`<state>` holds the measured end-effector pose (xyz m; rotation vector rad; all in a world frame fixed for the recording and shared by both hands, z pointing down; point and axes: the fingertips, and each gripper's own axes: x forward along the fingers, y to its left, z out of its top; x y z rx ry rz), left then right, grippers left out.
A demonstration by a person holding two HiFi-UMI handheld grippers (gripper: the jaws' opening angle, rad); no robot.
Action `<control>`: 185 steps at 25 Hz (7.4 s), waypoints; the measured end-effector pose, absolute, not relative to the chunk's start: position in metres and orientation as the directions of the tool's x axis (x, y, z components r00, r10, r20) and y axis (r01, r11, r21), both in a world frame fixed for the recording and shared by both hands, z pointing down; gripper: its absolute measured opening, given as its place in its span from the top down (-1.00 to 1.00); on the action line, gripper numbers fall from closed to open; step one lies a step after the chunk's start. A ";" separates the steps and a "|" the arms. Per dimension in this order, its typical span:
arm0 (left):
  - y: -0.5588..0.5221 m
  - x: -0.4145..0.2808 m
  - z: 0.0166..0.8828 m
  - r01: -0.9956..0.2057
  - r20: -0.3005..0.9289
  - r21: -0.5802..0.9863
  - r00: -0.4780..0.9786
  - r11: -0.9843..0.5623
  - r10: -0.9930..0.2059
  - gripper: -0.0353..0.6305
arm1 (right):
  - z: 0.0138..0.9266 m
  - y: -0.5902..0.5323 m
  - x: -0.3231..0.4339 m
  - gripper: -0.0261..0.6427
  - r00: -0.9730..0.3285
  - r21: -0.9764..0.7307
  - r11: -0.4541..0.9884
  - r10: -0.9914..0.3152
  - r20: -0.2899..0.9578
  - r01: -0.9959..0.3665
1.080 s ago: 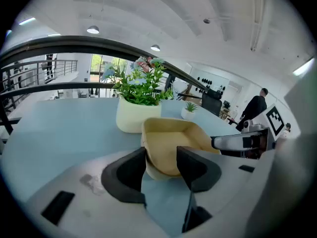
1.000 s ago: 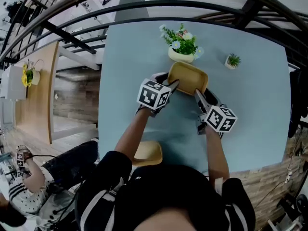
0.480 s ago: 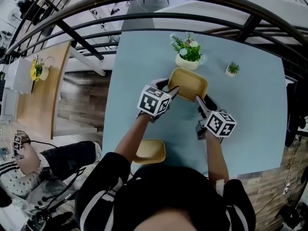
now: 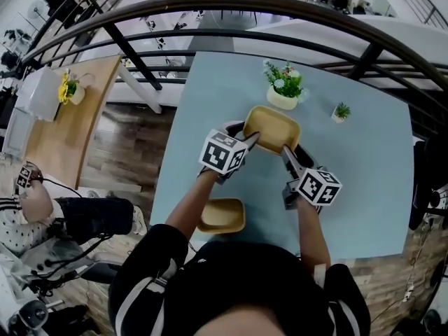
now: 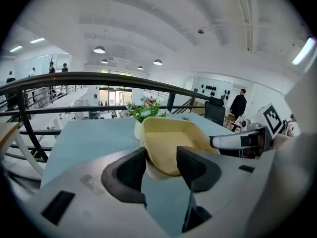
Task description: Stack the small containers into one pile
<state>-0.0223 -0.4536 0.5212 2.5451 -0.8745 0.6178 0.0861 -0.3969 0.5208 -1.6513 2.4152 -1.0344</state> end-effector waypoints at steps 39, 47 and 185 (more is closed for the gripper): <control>-0.335 -0.126 0.474 -0.822 0.460 0.158 0.551 -0.547 -0.696 0.32 | 0.481 -0.316 -0.006 0.30 -0.676 -0.496 0.500 -0.681 0.282 -0.710; -0.306 -0.138 0.486 -0.864 0.470 0.173 0.494 -0.472 -0.732 0.32 | 0.493 -0.298 -0.017 0.30 -0.733 -0.496 0.554 -0.604 0.313 -0.668; -0.227 -0.114 0.459 -0.802 0.288 0.100 0.590 -0.589 -0.755 0.75 | 0.459 -0.226 0.002 0.90 -0.662 -0.327 0.588 -0.724 0.195 -0.740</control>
